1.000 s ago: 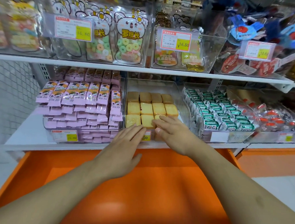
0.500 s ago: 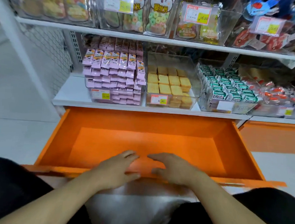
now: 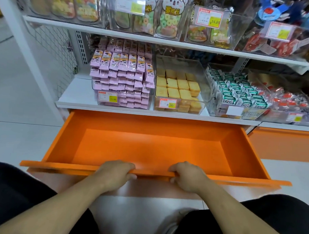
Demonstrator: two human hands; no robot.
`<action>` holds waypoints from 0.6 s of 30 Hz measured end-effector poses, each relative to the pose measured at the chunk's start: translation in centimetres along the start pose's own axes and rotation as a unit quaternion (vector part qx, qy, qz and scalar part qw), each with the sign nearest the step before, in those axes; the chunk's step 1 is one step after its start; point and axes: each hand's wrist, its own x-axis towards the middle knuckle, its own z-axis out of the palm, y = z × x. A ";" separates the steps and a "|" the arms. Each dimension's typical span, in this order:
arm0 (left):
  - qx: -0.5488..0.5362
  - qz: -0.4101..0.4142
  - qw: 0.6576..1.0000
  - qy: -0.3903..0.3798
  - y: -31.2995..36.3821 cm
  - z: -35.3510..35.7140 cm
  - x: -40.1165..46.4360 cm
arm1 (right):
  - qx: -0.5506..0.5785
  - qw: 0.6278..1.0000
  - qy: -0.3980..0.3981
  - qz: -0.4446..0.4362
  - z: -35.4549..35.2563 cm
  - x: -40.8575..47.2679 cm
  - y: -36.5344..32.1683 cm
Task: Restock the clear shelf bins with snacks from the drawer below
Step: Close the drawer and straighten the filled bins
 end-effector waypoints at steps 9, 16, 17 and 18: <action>-0.014 -0.005 0.998 0.056 -0.9 -2.6 4.0 | 0.015 0.996 0.082 0.016 -1.8 4.2 1.4; -0.012 -0.022 0.990 0.140 -2.3 -3.1 8.4 | 0.025 0.990 0.134 0.031 -2.5 9.7 2.5; -0.012 -0.024 0.987 0.157 -2.5 -3.1 9.0 | 0.027 0.989 0.145 0.031 -2.7 10.4 2.6; -0.016 -0.025 0.984 0.175 -2.7 -3.2 9.5 | 0.027 0.987 0.158 0.031 -2.8 10.9 2.7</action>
